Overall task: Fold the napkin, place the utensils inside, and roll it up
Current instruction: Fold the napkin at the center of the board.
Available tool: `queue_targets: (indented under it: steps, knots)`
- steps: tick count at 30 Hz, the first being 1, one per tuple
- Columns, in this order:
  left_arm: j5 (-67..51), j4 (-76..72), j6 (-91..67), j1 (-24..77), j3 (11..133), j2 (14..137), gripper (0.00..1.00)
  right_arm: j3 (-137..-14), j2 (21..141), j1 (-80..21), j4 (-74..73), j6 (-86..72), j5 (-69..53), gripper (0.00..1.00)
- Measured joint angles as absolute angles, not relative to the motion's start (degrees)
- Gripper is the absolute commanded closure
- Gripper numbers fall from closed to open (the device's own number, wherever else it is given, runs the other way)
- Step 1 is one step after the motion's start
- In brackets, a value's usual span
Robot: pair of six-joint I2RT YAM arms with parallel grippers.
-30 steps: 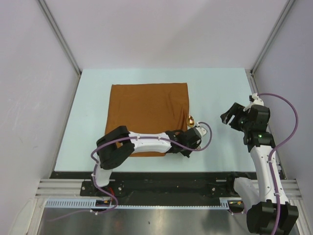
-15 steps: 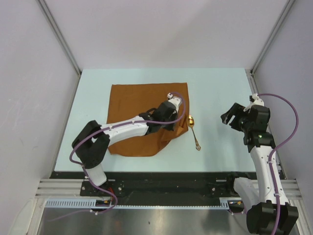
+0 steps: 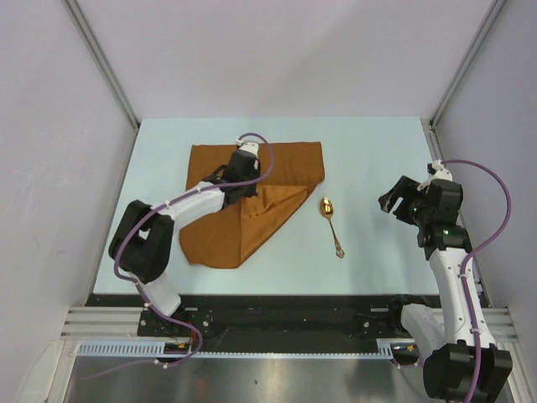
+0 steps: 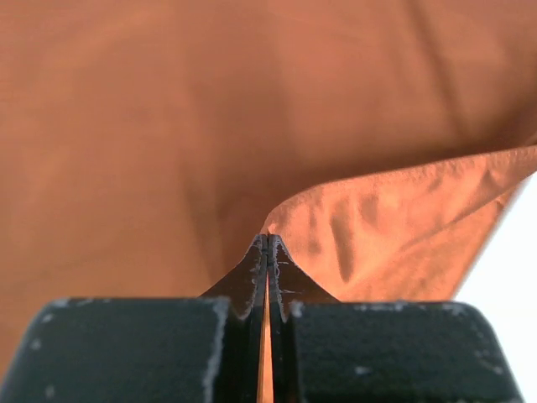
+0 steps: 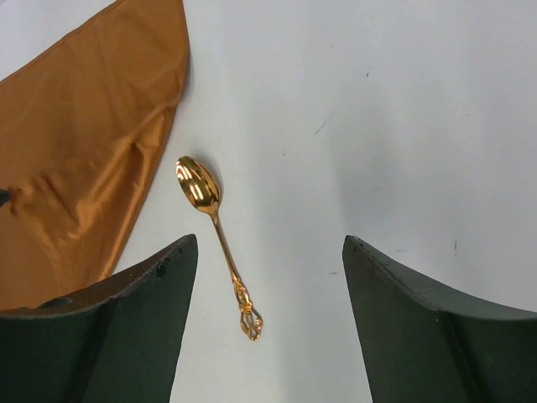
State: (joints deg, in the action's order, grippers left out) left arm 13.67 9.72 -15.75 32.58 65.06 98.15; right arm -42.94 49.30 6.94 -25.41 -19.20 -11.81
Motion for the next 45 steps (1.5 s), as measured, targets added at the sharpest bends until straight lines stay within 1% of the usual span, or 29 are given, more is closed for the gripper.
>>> queue_targets:
  steps: [7,18,24,31,39,45]
  knots:
    - [13.78,10.09,-13.91,23.88,69.21,101.10,1.00,-42.94,50.00,6.94,-24.82,-19.20,-11.88,0.24]
    - [13.30,13.15,-10.74,15.75,80.31,109.27,1.00,-42.94,53.34,6.98,-22.83,-19.25,-12.40,0.24]
    - [13.28,16.86,-8.84,11.29,88.92,114.41,1.00,-42.94,53.84,6.98,-21.93,-19.25,-12.43,0.24]
    - [12.86,20.25,-6.90,8.01,98.91,121.40,1.00,-42.94,54.89,6.98,-21.41,-19.25,-12.43,0.24]
    - [12.69,22.52,-5.32,6.22,103.66,126.96,1.00,-42.94,56.07,6.98,-20.99,-19.25,-12.38,0.24]
    - [12.64,23.20,-5.30,5.13,105.58,128.44,1.00,-42.94,56.47,6.98,-20.69,-19.25,-12.38,0.24]
